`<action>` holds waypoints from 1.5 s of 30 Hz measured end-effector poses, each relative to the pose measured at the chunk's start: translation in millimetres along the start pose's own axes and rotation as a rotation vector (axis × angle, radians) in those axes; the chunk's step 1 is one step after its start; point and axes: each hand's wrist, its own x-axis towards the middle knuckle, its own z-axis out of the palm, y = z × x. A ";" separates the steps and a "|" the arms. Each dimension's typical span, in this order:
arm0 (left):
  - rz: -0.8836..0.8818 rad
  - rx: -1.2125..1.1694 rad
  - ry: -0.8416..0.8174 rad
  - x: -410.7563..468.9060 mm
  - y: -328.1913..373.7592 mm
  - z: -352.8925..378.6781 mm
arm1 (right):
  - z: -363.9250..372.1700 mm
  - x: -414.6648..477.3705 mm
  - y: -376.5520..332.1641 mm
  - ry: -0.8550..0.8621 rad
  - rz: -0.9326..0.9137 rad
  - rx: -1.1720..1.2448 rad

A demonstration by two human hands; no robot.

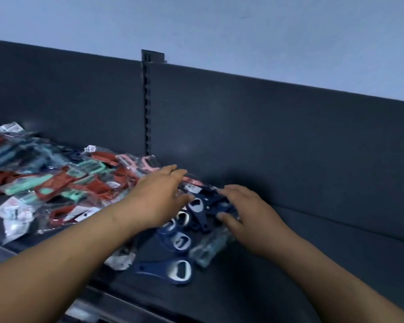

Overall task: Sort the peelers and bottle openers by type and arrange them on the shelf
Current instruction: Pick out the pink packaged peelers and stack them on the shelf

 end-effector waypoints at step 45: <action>-0.610 -1.558 0.013 16.2 -214.3 -60.4 | 95.8 157.7 -139.0 0.050 0.301 0.017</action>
